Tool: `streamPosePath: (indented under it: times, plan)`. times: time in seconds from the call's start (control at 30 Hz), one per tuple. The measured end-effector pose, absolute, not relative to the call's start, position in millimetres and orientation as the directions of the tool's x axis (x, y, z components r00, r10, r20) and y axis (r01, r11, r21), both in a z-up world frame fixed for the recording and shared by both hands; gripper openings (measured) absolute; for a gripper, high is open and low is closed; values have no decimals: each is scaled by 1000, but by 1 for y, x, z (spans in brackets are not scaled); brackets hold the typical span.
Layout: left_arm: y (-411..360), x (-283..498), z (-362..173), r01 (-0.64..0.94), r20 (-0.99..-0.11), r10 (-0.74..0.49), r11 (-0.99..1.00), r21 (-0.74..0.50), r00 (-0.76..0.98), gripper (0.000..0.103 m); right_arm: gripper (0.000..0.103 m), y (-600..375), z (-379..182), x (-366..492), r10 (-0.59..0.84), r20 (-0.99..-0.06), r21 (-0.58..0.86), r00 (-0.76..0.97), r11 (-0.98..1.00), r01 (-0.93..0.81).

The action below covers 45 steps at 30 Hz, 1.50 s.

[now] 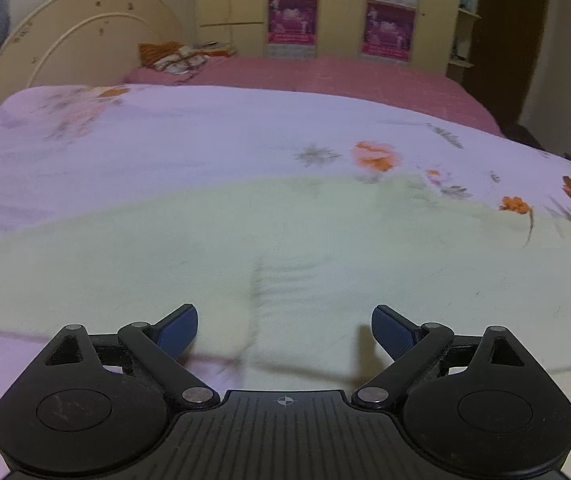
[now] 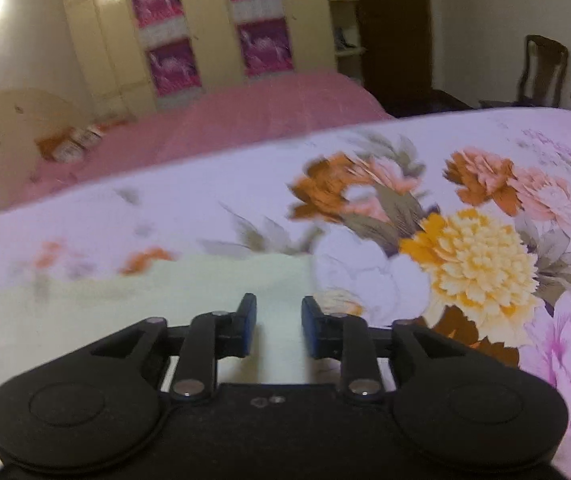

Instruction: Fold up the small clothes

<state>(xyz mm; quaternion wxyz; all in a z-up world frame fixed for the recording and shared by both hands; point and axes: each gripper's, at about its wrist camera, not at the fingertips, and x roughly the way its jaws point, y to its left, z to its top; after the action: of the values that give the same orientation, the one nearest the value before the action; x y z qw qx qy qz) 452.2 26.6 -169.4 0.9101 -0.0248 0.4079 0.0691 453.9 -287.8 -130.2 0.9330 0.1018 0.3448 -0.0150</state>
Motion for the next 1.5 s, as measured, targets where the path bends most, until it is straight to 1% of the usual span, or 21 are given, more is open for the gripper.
streamPosePath:
  times: [0.07, 0.1, 0.23, 0.33, 0.4, 0.47, 0.57, 0.67, 0.7, 0.73, 0.77, 0.83, 0.97, 1.0, 1.1, 1.17, 1.2, 1.23, 1.33, 1.4, 1.5]
  plan:
    - [42, 438, -166, -181, -753, 123, 984, 6, 646, 93, 40, -272, -122, 442, 105, -630, 206, 770, 978, 36]
    - [51, 432, -164, -200, -755, 132, 980, 2, 642, 93, 42, -262, -120, 438, 136, -629, 217, 766, 976, 5]
    - [92, 403, -156, -297, -755, 181, 955, -19, 630, 94, 43, -220, -119, 424, 241, -632, 256, 737, 962, -95]
    - [134, 384, -155, -398, -760, 205, 914, -77, 617, 96, 45, -187, -119, 415, 297, -635, 269, 713, 950, -157]
    - [165, 374, -158, -465, -766, 218, 878, -118, 605, 100, 49, -169, -115, 410, 323, -633, 271, 704, 944, -189]
    - [193, 366, -163, -513, -767, 221, 844, -159, 602, 100, 54, -150, -113, 406, 328, -631, 250, 703, 944, -215]
    - [228, 353, -170, -565, -760, 230, 798, -210, 608, 100, 55, -126, -113, 403, 332, -635, 220, 697, 943, -249]
    - [263, 346, -177, -608, -757, 225, 747, -271, 614, 100, 55, -104, -117, 406, 340, -649, 225, 681, 940, -255]
    - [274, 345, -180, -618, -755, 217, 728, -297, 619, 94, 55, -98, -119, 405, 340, -651, 225, 678, 940, -256]
    - [286, 345, -184, -627, -753, 210, 709, -322, 624, 83, 56, -91, -120, 405, 341, -654, 224, 676, 940, -258]
    - [294, 346, -189, -632, -752, 200, 695, -343, 628, 81, 56, -86, -120, 405, 341, -655, 222, 674, 940, -259]
    - [311, 350, -195, -633, -736, 187, 668, -391, 651, 81, 56, -75, -121, 407, 338, -660, 215, 671, 941, -262]
    - [330, 365, -202, -622, -704, 178, 645, -445, 688, 81, 57, -59, -124, 411, 324, -667, 204, 672, 946, -253]
    - [333, 370, -204, -621, -692, 183, 636, -458, 698, 79, 57, -57, -125, 412, 320, -669, 202, 671, 947, -250]
    - [345, 384, -209, -624, -670, 198, 612, -486, 716, 60, 57, -52, -129, 418, 306, -676, 197, 670, 951, -237]
    - [352, 392, -212, -626, -659, 207, 599, -500, 723, 44, 57, -50, -132, 421, 295, -678, 190, 674, 955, -227]
    - [356, 395, -214, -628, -659, 204, 590, -507, 724, 25, 57, -50, -134, 422, 289, -679, 188, 675, 957, -221]
    - [360, 399, -217, -632, -663, 194, 573, -521, 723, 15, 57, -49, -135, 425, 284, -680, 186, 676, 959, -216]
    - [363, 403, -218, -629, -650, 195, 555, -545, 735, 15, 57, -49, -137, 430, 260, -681, 166, 684, 965, -201]
    - [355, 402, -209, -599, -625, 194, 590, -541, 756, 10, 56, -50, -138, 434, 242, -683, 149, 689, 970, -193]
    - [339, 413, -189, -525, -576, 177, 674, -520, 798, 10, 56, -52, -140, 438, 219, -680, 134, 700, 975, -175]
